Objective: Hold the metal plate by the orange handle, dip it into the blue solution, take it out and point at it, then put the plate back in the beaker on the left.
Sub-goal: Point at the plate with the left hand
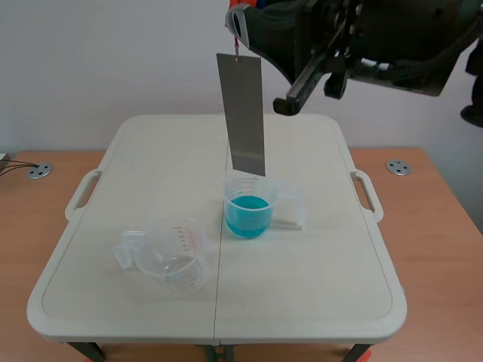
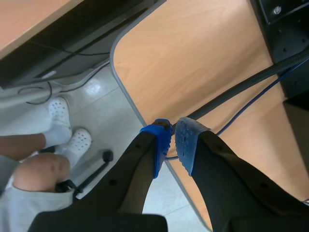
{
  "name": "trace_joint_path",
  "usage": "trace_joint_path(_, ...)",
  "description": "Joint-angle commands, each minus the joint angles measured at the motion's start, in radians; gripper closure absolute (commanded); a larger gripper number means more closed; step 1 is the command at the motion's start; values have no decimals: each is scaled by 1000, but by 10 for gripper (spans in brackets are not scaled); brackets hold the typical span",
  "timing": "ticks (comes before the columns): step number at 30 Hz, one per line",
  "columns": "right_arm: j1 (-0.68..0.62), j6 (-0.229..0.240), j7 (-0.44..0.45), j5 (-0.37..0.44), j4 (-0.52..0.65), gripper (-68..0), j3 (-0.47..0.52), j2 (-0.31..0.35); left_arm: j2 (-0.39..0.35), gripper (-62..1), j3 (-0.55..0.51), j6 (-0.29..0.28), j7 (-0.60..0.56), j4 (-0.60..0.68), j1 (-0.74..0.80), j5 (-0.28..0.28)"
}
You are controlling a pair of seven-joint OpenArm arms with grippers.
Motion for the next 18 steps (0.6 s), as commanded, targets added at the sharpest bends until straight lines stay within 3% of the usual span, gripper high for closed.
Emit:
trace_joint_path(1, 35, -8, 12, 21, 13, -13, 2, 7, -18, -83, -16, -1, -9, 11, 0, -2)
trace_joint_path(18, 166, -2, 5, 72, -160, -13, 0, 9, -156, -84, -298, -1, -97, 119, -2, -19)
